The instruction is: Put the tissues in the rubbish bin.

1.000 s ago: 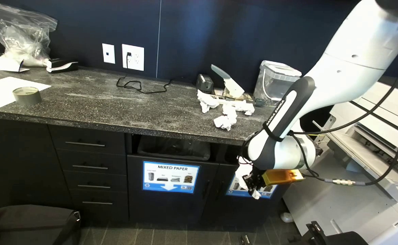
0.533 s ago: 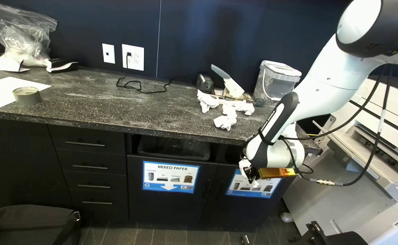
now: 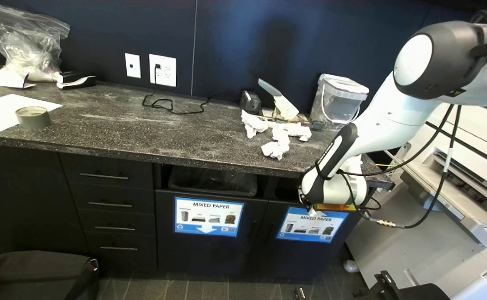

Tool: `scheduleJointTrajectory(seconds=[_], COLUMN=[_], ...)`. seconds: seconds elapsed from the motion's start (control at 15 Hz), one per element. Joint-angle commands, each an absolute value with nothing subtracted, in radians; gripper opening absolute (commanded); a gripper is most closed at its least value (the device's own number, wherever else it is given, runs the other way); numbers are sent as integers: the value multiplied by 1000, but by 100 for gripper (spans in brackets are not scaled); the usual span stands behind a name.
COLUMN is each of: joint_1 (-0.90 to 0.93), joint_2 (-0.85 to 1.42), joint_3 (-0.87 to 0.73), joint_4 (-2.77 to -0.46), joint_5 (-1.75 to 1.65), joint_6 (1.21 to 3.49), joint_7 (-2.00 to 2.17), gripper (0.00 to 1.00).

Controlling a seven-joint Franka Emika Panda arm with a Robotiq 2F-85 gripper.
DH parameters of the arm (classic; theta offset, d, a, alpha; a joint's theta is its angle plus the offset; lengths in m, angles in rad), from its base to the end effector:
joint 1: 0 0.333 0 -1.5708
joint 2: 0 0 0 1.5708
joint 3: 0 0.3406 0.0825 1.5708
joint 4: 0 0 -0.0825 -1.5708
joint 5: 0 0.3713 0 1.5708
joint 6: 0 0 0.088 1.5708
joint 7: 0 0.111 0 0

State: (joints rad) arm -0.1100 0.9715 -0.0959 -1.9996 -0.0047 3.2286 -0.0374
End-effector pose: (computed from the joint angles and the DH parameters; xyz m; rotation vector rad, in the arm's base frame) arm 0.5743 -0.1197 0.0223 3.0088 -0.1683 0.3791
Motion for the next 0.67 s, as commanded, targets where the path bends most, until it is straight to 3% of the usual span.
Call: scheduleJointTrajectory(seconds=[0.0, 0.6], joint_1=[-73, -141], joint_2=[1002, 1150], joint_3=[-126, -61], joint_4=[-2002, -1935], joint_5=[32, -47], joint_6=[3408, 3811], joint_7=[13, -8], gripper=[13, 13])
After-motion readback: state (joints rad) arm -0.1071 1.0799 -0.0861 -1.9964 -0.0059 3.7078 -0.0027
